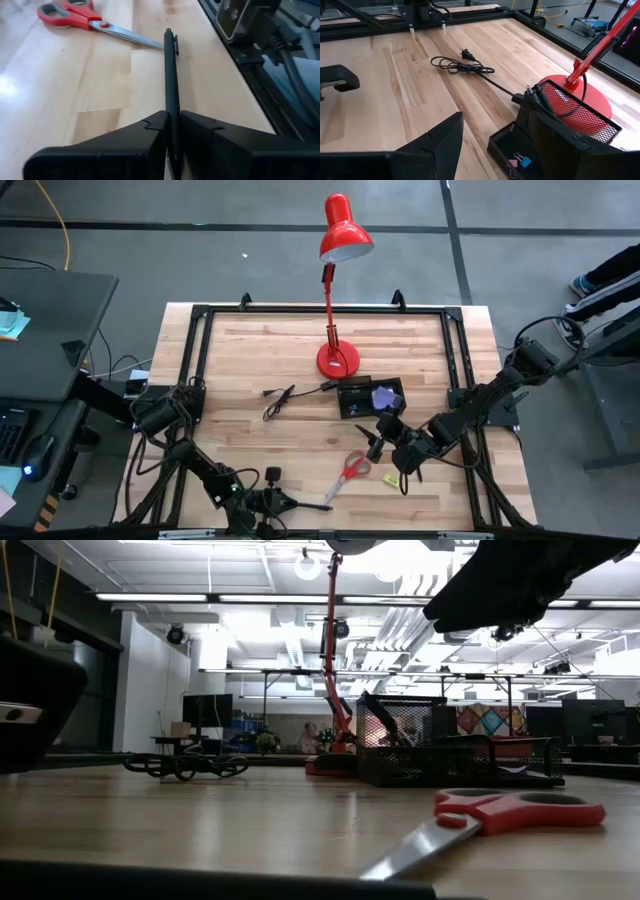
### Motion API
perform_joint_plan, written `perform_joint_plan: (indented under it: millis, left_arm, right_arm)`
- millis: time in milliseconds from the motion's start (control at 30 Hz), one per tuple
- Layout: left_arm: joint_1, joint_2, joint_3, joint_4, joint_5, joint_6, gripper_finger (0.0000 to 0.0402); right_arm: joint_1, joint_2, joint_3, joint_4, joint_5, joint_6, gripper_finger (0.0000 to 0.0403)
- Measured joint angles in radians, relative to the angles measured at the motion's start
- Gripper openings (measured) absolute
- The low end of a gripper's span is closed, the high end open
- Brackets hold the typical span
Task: Pick and place office supplies into organizer
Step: Put the black pen into the desk organizer
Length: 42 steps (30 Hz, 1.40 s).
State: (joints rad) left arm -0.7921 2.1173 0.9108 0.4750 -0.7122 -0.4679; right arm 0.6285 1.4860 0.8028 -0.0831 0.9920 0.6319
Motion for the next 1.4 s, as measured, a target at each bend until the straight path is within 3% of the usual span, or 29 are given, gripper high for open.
perform_joint_plan:
  millis: [133, 433, 767, 1000, 1233, 1400]
  left_arm:
    - [0.0, 0.001, -0.001, -0.001, -0.023, 0.029, 0.0015]
    - [0.002, -0.011, -0.007, 0.022, -0.087, 0.095, 0.0019]
    - [0.002, -0.112, -0.003, 0.038, -0.142, 0.182, 0.0023]
    - [0.015, -0.192, -0.003, -0.067, -0.247, 0.204, 0.0014]
    - [0.061, -0.265, -0.02, -0.136, -0.274, 0.205, 0.0014]
    - [0.1, -0.335, -0.083, -0.128, -0.294, 0.217, 0.0014]
  right_arm:
    - [0.0, 0.0, 0.0, 0.011, 0.003, 0.0, 0.022]
    - [0.0, 0.011, 0.0, 0.019, 0.054, 0.02, 0.022]
    - [-0.002, 0.091, 0.0, 0.05, 0.077, 0.039, 0.022]
    - [0.012, 0.113, 0.0, 0.073, 0.13, 0.041, 0.022]
    - [0.107, 0.113, 0.0, 0.196, 0.169, -0.143, 0.022]
    - [0.185, 0.113, 0.0, 0.237, 0.179, -0.183, 0.022]
